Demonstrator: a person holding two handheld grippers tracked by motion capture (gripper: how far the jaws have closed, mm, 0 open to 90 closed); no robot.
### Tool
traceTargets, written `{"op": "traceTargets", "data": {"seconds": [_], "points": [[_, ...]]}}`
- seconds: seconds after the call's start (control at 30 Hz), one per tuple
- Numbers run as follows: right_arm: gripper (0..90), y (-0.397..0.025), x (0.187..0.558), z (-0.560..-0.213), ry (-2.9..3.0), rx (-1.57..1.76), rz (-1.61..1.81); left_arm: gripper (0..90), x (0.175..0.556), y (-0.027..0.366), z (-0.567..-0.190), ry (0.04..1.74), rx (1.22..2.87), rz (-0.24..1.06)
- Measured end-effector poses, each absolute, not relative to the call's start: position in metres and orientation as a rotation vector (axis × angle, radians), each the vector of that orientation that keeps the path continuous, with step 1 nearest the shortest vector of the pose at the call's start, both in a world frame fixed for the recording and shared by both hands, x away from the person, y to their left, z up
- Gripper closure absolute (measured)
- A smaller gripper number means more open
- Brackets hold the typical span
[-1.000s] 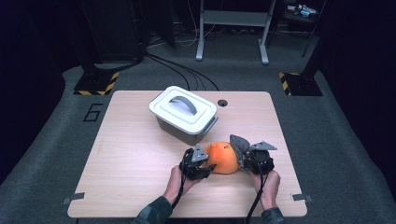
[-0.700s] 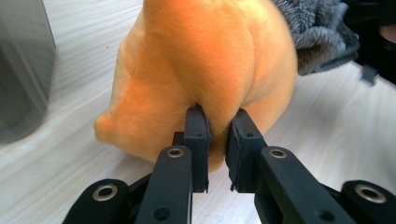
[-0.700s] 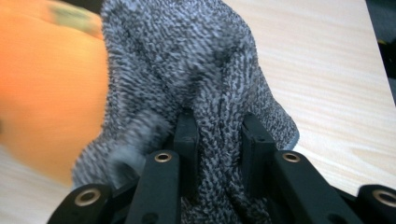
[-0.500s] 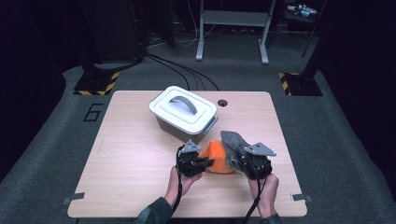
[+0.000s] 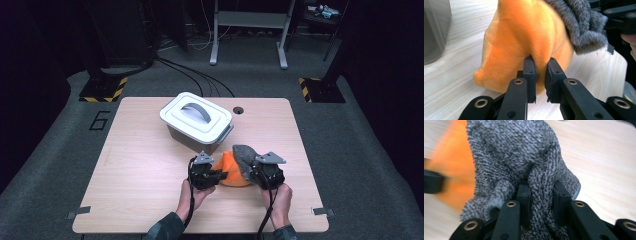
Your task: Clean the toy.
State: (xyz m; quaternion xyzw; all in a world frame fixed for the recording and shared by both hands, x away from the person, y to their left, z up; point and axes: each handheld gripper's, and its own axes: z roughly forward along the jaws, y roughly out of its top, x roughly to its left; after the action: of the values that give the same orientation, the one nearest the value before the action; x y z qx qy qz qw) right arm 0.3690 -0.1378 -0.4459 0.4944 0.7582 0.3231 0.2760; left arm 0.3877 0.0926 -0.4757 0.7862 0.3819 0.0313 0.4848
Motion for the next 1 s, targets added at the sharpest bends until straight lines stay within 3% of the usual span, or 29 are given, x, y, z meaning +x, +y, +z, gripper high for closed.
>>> {"op": "traceTargets", "data": {"seconds": [0.17,0.3,0.33,0.47,0.57,0.83,1.0], "points": [[71.8,-0.155,0.375,-0.462,2.03,1.406,0.852,76.4,0.387,0.094,-0.477,0.911,1.926,0.067],[71.9,-0.155,0.376,-0.46,2.024,1.397,0.844,54.6,0.389,0.099,-0.474,0.868,1.898,0.054],[71.9,-0.156,0.376,-0.46,2.026,1.396,0.842,55.5,0.389,0.1,-0.475,0.868,1.891,0.052],[71.8,-0.153,0.375,-0.456,2.019,1.393,0.844,74.0,0.392,0.1,-0.478,0.86,1.916,0.076],[71.4,-0.147,0.367,-0.446,1.985,1.35,0.866,80.9,0.391,0.098,-0.477,0.875,1.926,0.111],[71.4,-0.097,0.341,-0.434,2.081,1.191,0.937,82.5,0.391,0.098,-0.477,0.908,1.933,0.141],[71.8,-0.106,0.348,-0.447,2.103,1.242,0.939,83.3,0.391,0.101,-0.482,0.927,1.904,0.111]]}}
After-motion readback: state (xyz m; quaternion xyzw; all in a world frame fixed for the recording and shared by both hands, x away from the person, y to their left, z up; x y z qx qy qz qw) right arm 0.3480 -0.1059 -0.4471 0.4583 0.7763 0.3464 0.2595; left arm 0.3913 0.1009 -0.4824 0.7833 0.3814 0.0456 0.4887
